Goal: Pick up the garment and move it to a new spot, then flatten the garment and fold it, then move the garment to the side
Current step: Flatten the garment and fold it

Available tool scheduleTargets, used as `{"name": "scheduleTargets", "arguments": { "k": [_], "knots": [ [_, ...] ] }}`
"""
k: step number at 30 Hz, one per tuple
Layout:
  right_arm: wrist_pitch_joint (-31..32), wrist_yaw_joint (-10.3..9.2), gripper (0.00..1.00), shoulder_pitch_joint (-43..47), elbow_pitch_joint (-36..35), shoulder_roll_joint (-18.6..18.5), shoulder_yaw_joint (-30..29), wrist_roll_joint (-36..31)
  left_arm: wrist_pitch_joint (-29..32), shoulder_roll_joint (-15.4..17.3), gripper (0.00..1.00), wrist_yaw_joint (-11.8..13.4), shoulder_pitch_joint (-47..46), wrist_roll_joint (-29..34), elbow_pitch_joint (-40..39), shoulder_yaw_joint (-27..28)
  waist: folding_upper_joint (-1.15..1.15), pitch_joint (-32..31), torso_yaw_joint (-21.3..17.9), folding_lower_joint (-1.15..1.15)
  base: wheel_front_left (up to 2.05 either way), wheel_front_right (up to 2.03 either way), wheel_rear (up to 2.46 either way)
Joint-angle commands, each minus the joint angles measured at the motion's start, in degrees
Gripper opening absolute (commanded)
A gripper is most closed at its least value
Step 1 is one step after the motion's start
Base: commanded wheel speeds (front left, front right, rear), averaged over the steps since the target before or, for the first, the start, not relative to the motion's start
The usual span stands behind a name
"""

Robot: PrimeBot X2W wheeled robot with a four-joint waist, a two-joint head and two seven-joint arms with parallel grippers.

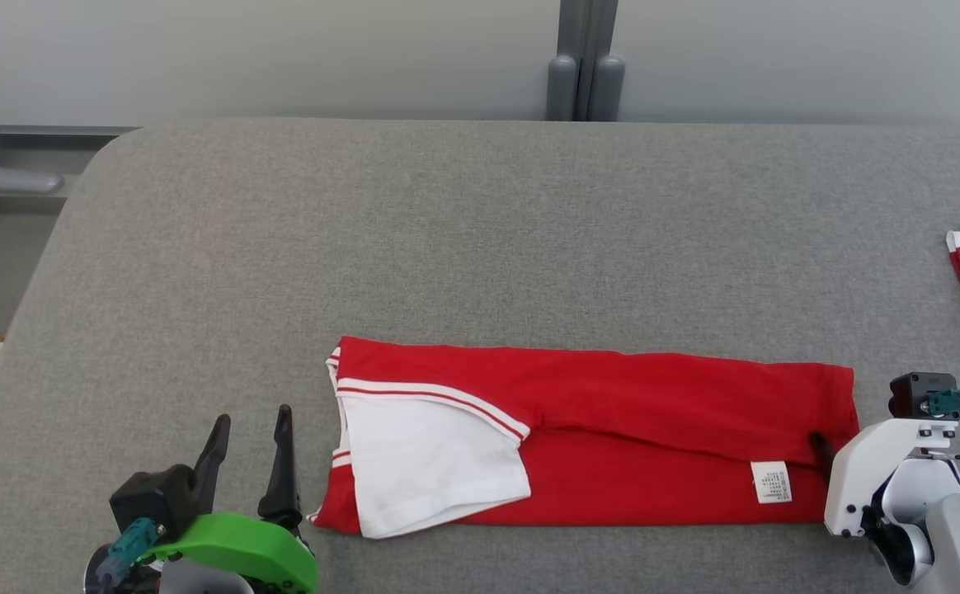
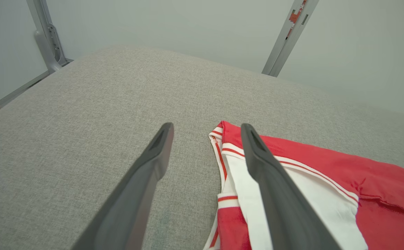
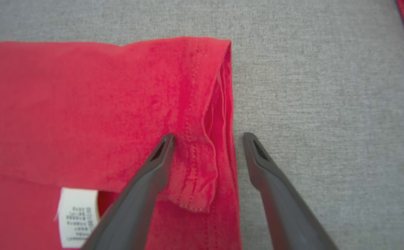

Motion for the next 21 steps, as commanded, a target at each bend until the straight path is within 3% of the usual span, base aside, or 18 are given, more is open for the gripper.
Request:
{"name": "scheduleTargets", "arguments": {
  "k": [1, 2, 3, 4, 12, 21],
  "knots": [
    [0.2, -0.09, 0.40, -0.7, 1.5, 0.1, -0.2, 0.0, -0.1, 0.3, 1.00, 0.4, -0.7, 0.5, 0.0, 0.1, 0.00, -0.1, 0.1, 0.00, 0.00, 0.00, 0.00],
    [0.0, -0.10, 0.27, -0.8, 2.4, 0.2, -0.2, 0.0, -0.1, 0.3, 1.00, 0.4, -0.6, 0.5, -0.1, 0.1, 0.00, -0.2, 0.1, 0.00, 0.00, 0.00, 0.00],
    [-0.1, -0.10, 0.04, -1.1, 3.0, 0.2, -0.1, 0.0, -0.1, 0.3, 1.00, 0.5, -0.6, 0.5, -0.2, 0.1, 0.00, -0.3, -0.1, 0.00, 0.00, 0.00, 0.00],
    [-0.3, -0.10, 0.00, -1.4, 3.7, 0.4, -0.2, 0.2, -0.2, 0.3, 1.00, 0.6, -0.5, 0.5, -0.3, 0.0, 0.00, -0.4, -0.4, 0.00, 0.00, 0.00, 0.00],
    [-2.7, -0.15, 0.00, -4.0, 4.9, -1.8, -1.6, 1.1, 0.1, 0.4, 1.00, 1.1, -0.6, 0.9, -0.8, -0.4, 0.00, -0.9, -3.7, 0.00, 0.00, 0.00, 0.00],
    [-1.7, -0.11, 0.00, -0.8, -0.1, -6.7, -3.8, 2.9, -0.4, 0.2, 1.00, 1.5, -0.3, 0.9, -0.4, -0.8, 0.00, -0.7, -8.1, 0.00, 0.00, 0.00, 0.00]
  ]
}}
